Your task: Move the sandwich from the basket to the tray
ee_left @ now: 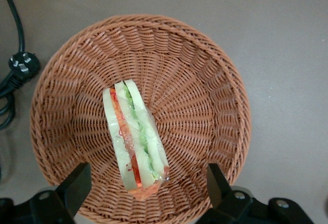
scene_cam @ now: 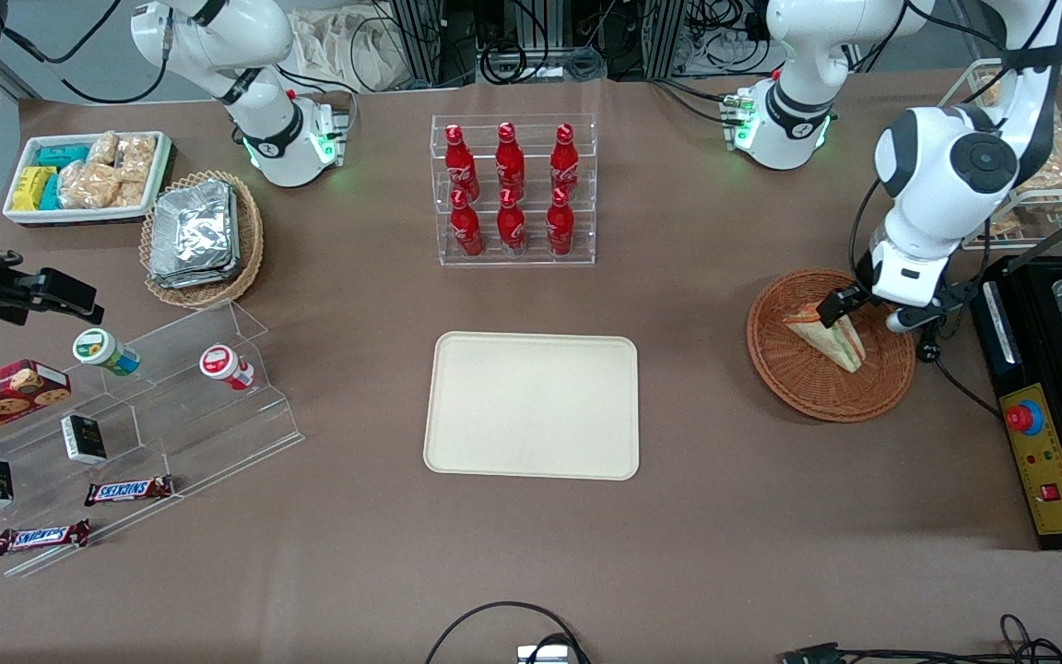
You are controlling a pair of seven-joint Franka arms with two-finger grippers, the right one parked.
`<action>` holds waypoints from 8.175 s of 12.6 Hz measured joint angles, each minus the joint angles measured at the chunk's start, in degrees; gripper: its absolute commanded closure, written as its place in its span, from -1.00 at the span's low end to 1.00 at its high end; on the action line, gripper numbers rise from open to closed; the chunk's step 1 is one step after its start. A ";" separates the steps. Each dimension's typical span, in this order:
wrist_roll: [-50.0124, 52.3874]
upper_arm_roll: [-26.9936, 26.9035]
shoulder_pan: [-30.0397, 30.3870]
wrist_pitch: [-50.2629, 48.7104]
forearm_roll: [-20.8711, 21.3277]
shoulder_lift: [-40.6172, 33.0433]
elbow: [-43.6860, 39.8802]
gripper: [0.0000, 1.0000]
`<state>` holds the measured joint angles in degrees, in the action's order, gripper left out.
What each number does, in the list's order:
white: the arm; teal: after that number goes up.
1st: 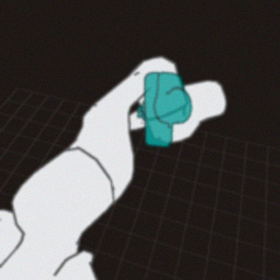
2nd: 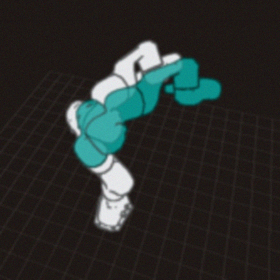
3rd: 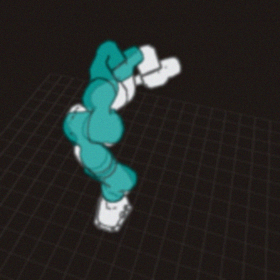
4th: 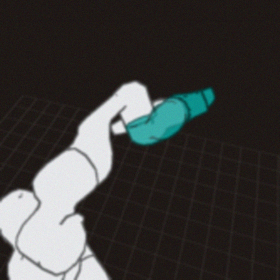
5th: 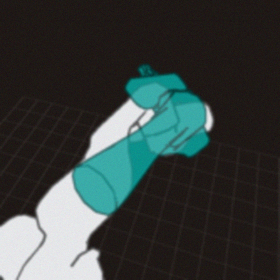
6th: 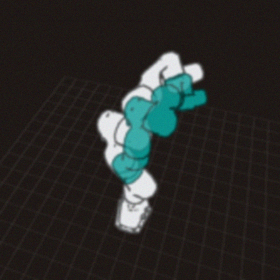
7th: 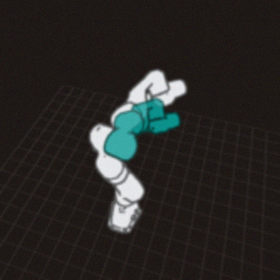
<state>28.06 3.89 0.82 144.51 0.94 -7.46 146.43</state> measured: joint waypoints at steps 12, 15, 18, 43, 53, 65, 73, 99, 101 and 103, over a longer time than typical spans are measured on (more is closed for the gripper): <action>2.50 -0.64 0.36 17.56 -0.02 8.65 6.00 -0.67; 2.55 -0.69 0.37 17.66 -0.02 8.85 6.52 0.27; 2.57 -0.76 0.40 17.69 -0.02 9.11 6.64 0.58; -14.33 7.54 -16.72 -11.04 -3.55 13.88 -24.45 0.47; -6.87 7.55 -24.58 -10.53 -3.49 33.37 -40.85 0.34; 0.23 7.52 -27.19 -2.85 2.88 41.11 -42.72 -0.85; 6.18 7.06 -27.20 -5.63 2.91 41.09 -47.98 -0.99; -6.72 4.97 -6.36 -48.93 11.26 20.47 -60.63 -1.00; -10.79 4.60 -4.61 -48.92 10.75 19.26 -59.95 -1.00; -14.49 4.32 -3.27 -48.92 8.75 17.60 -59.08 -1.00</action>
<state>13.57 8.21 -2.45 95.59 9.69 10.14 87.35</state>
